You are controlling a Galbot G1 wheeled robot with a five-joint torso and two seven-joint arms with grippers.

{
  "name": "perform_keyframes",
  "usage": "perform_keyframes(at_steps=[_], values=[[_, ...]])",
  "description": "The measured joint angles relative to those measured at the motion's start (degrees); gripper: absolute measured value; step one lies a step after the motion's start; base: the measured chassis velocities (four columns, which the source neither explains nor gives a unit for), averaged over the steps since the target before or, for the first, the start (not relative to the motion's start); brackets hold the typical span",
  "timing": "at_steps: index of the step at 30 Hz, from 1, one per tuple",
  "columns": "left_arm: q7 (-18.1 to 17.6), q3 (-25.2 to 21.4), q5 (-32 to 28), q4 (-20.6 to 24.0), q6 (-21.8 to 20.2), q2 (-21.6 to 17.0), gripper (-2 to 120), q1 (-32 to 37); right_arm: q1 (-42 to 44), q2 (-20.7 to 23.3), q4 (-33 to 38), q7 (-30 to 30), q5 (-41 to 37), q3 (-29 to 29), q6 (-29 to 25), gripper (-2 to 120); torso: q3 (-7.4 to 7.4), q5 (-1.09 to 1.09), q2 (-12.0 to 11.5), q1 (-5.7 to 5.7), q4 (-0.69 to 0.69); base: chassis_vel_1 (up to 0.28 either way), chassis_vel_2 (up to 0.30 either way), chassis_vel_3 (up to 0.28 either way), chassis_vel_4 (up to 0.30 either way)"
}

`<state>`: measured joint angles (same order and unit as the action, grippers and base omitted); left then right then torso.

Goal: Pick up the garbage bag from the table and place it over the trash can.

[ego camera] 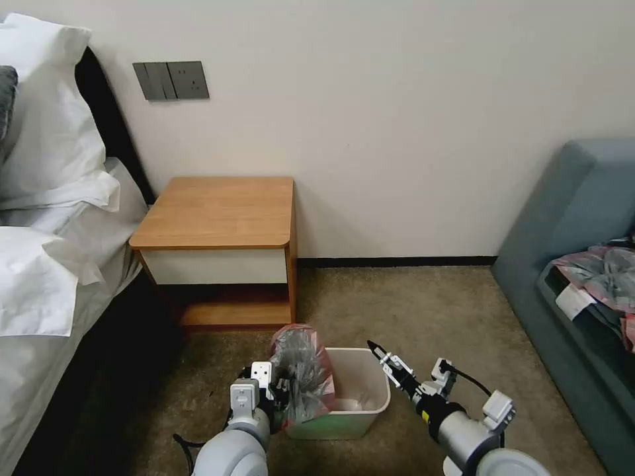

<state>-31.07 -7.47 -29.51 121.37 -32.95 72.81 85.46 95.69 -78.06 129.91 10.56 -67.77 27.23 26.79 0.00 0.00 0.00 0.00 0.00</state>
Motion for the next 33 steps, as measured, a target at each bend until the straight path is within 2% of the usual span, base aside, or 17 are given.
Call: perform_keyframes(at_steps=[3, 4, 6, 8, 9, 10, 11, 12, 13, 16, 17, 18, 20, 24, 33], values=[[0.8, -0.4, 0.1, -0.1, 2.7, 0.2, 5, 0.6, -1.4, 0.4, -0.9, -1.0, 3.7, -2.2, -0.3, 100, 0.00, -0.01, 0.0, 0.00, 0.00, 0.000, 0.000, 0.000, 0.000], [0.8, -0.4, 0.1, -0.1, 2.7, 0.2, 5, 0.6, -1.4, 0.4, -0.9, -1.0, 3.7, -2.2, -0.3, 100, 0.00, -0.01, 0.0, 0.00, 0.00, 0.000, 0.000, 0.000, 0.000], [2.3, -1.4, 0.3, 0.1, 6.0, 0.2, 3, 1.2, -1.4, 0.6, -2.0, -2.8, 6.6, -4.4, -0.2, 100, 0.00, -0.01, 0.0, 0.00, -0.01, 0.000, 0.000, 0.000, 0.000], [2.9, -1.7, 0.3, 0.2, 6.9, 0.2, 3, 1.3, -1.3, 0.7, -2.1, -3.2, 7.3, -4.9, 0.1, 100, 0.00, -0.01, 0.0, 0.00, 0.00, 0.000, 0.000, 0.000, 0.000], [4.7, -2.5, 0.5, 0.5, 9.7, 0.2, 3, 1.8, -1.3, 0.9, -2.6, -4.3, 9.6, -6.5, 0.9, 100, 0.00, -0.01, 0.0, 0.00, 0.00, 0.000, 0.000, 0.000, 0.000], [4.7, -2.5, 0.5, 0.5, 9.7, 0.2, 3, 1.8, -1.3, 0.9, -2.6, -4.3, 9.6, -6.5, 0.9, 100, 0.00, -0.01, 0.0, 0.00, 0.00, 0.000, 0.000, 0.000, 0.000], [6.2, -3.0, 1.0, 0.6, 11.9, 0.2, 3, 2.2, -1.7, 1.1, -3.3, -5.1, 11.7, -7.5, 1.8, 100, 0.00, -0.01, 0.0, 0.00, -0.01, 0.000, 0.000, 0.000, 0.000], [6.6, -3.2, 1.2, 0.6, 12.4, 0.1, 3, 2.2, -1.9, 1.1, -3.5, -5.3, 12.2, -7.7, 2.0, 100, 0.00, -0.01, 0.0, 0.00, -0.01, 0.000, 0.000, 0.000, 0.000], [9.0, -4.0, 2.4, 0.7, 15.4, 0.1, 3, 2.8, -3.3, 1.4, -4.6, -6.1, 16.0, -9.1, 3.0, 100, 0.00, 0.00, 0.0, 0.00, 0.00, 0.000, 0.000, 0.000, 0.000], [10.6, -4.5, 3.3, 0.8, 17.3, 0.0, 3, 3.3, -4.4, 1.4, -5.1, -6.4, 18.0, -9.8, 3.2, 100, 0.00, 0.00, 0.0, 0.00, 0.00, 0.000, 0.000, 0.000, 0.000], [12.7, -4.9, 4.1, 0.9, 19.5, -0.3, 3, 3.8, -6.3, 1.4, -5.5, -6.4, 20.2, -10.7, 3.2, 100, 0.00, 0.01, 0.0, 0.00, 0.02, 0.000, 0.000, 0.000, 0.000], [12.7, -4.9, 4.1, 0.9, 19.5, -0.3, 3, 3.8, -6.3, 1.4, -5.5, -6.4, 20.2, -10.7, 3.2, 100, 0.00, 0.01, 0.0, 0.00, 0.02, 0.000, 0.000, 0.000, 0.000], [15.1, -4.8, 5.0, 0.6, 21.8, -0.6, 3, 3.7, -7.7, 1.4, -5.3, -6.7, 23.4, -11.3, 3.0, 100, 0.00, -0.01, 0.0, 0.00, -0.01, 0.000, 0.000, 0.000, 0.000], [15.9, -4.8, 6.4, 0.4, 23.0, -0.8, 3, 3.9, -8.5, 1.6, -3.3, -6.5, 27.5, -12.7, 2.4, 100, 0.00, 0.00, 0.0, 0.00, 0.01, 0.000, 0.000, 0.000, 0.000], [15.6, -4.8, 8.1, 1.1, 23.6, -0.8, 3, 4.1, -9.6, 2.7, -1.1, -3.1, 31.0, -15.6, 1.9, 100, 0.00, 0.00, 0.0, 0.00, 0.00, 0.000, 0.000, 0.000, 0.000]])
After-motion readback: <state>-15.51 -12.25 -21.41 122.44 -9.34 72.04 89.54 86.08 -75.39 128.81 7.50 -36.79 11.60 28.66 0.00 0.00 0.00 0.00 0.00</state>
